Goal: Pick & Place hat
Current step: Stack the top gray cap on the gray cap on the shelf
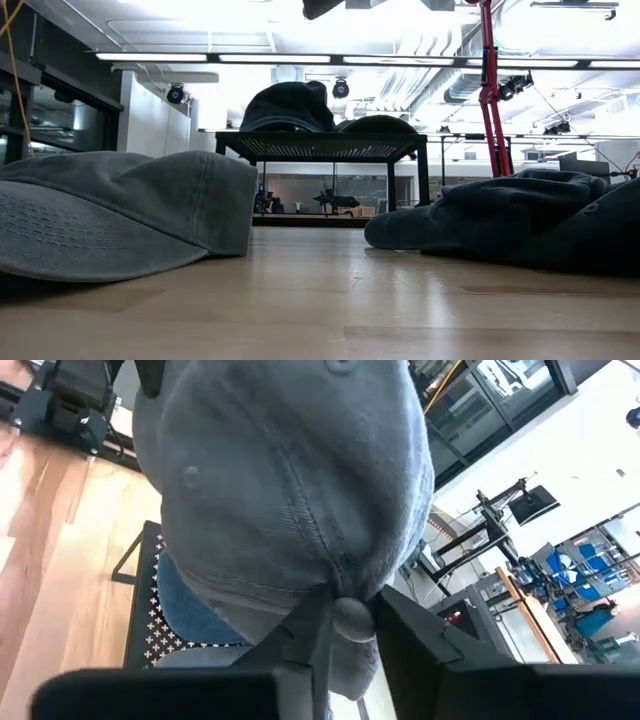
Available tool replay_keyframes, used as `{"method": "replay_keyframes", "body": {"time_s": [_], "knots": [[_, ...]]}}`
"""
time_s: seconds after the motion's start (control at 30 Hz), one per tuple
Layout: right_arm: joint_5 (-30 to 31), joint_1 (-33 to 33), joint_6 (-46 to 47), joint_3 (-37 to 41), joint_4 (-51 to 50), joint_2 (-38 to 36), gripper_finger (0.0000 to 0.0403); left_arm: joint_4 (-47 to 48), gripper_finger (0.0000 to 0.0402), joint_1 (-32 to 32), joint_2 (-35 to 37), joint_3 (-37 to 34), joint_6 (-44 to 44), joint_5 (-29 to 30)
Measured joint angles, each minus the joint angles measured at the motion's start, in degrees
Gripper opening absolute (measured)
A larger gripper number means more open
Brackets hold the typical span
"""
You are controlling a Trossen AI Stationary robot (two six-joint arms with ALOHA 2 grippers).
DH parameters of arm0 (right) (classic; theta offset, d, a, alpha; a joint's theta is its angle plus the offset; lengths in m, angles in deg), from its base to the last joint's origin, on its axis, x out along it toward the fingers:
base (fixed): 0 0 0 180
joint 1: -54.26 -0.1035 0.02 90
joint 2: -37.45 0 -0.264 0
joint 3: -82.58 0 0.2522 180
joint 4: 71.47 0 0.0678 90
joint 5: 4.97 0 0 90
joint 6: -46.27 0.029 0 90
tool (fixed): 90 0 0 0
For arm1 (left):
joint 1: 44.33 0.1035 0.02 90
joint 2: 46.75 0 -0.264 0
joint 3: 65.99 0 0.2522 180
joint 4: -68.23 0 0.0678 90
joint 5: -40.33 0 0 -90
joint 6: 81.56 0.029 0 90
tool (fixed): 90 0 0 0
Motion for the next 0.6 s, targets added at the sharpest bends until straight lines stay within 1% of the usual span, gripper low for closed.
{"method": "replay_keyframes", "body": {"time_s": [0.13, 0.27, 0.4, 0.6], "knots": [[-0.09, 0.0, -0.19, 0.0, -0.7, 0.0, 0.005, -0.04, 0.0004, 0.0, 0.0, 0.0, -0.04, -0.02], [0.05, 0.0, -0.25, 0.0, -0.74, 0.0, 0.0061, -0.44, 0.0004, 0.0, 0.0, 0.0, -0.06, -0.06], [0.33, 0.0, -0.22, 0.0, -1.13, -0.23, 0.0093, -1.04, 0.0004, 0.0, 0.0, 0.0, -0.06, -0.16], [-0.54, 0.01, 0.29, 0.0, -1.13, -1.38, 0.016, -1.55, 0.0004, -0.02, 0.0, 0.0, -0.05, -0.33]]}}
